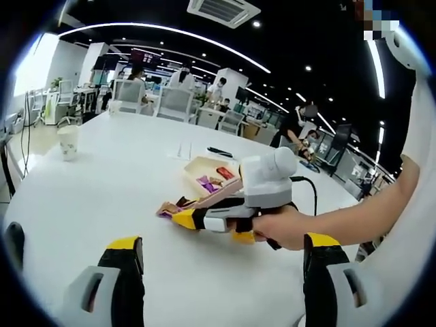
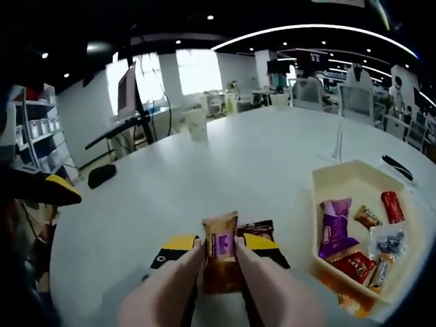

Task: Place the target food into the container with the food tongs after gripping and lifting it, then release it inside without dropping or visibly crushing the food.

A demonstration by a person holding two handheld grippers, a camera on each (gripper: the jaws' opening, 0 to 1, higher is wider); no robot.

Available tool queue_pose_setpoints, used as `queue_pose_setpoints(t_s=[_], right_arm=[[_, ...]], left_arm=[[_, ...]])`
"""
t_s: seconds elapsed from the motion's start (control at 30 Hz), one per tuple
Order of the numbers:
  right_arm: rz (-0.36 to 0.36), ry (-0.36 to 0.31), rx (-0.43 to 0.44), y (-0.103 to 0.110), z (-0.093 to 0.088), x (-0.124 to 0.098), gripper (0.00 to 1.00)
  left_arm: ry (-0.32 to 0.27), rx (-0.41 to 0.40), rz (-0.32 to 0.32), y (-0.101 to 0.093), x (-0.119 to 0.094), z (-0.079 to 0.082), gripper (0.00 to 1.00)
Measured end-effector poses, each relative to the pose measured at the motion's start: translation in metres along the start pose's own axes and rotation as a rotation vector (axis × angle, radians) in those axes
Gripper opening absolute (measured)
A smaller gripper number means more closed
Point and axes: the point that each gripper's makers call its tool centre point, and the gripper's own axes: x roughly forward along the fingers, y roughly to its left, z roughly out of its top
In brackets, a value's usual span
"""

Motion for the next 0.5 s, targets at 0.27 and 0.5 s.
queue_pose_setpoints(t_s=[0.27, 0.5], right_arm=[[0.026, 0.022, -0.045, 0.003, -0.001, 0.001, 0.20], [0.022, 0.048, -0.008, 0.002, 0.000, 0.002, 0.19]], left_arm=[[0.028, 0.027, -0.030, -0.007, 0.003, -0.003, 0.98], [0.028, 0.048, -0.043, -0.012, 0.002, 0.000, 0.98]])
